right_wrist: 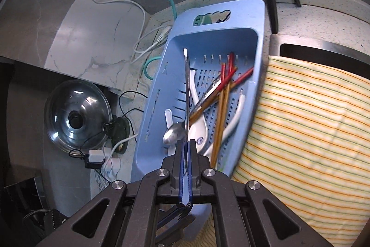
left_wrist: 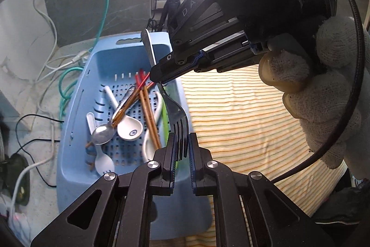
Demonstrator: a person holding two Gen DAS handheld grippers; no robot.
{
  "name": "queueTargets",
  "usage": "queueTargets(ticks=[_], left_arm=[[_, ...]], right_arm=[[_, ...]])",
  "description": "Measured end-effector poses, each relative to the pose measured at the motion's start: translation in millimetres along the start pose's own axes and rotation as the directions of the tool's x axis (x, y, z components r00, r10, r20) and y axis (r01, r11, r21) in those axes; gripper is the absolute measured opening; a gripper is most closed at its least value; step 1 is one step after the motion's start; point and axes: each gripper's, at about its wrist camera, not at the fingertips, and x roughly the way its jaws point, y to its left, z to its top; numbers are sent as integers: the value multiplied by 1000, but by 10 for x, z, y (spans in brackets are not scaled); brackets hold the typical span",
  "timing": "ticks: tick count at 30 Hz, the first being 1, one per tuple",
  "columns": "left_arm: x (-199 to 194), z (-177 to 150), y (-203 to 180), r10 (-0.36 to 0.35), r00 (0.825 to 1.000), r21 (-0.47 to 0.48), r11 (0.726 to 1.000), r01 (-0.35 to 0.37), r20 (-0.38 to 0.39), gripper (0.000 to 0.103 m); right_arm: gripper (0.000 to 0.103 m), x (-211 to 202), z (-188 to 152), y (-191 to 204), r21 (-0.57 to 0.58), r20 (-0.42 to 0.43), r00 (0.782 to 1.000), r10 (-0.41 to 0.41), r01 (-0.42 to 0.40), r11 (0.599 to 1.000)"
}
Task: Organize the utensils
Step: 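Lift the metal fork with the right gripper and lower it into the basket, then open the right gripper to release the fork in the basket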
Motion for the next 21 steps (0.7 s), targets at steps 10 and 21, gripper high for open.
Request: queueTargets(ticks=[10, 21], left_arm=[[144, 12, 226, 6, 999, -6, 1000, -6, -34, 9], [163, 90, 307, 36, 999, -19, 999, -37, -36, 33]], right_arm=[[3, 281, 132, 16, -7, -32, 999, -6, 5, 1000], [18, 339, 198, 183, -98, -23, 999, -27, 25, 995]])
